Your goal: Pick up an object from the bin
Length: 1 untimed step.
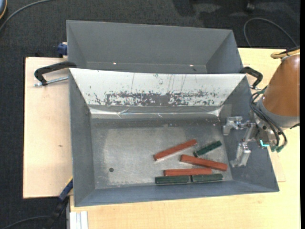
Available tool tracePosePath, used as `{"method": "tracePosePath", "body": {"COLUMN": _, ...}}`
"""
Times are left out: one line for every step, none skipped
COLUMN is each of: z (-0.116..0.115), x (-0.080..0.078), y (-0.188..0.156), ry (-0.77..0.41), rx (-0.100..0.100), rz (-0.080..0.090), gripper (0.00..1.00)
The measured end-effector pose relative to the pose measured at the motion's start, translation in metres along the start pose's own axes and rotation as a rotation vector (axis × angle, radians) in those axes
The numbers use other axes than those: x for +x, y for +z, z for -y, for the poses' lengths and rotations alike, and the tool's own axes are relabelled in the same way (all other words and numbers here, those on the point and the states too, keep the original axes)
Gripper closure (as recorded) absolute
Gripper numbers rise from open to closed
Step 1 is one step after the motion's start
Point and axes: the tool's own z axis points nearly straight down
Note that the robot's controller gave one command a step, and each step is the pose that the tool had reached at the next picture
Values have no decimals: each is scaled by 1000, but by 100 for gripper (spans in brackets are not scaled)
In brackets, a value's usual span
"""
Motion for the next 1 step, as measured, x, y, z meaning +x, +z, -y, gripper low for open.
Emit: {"method": "tracePosePath", "body": {"z": -50, "x": -8, "y": 95, "ry": -92, "rx": -3, "rz": -1, "gripper": 0}}
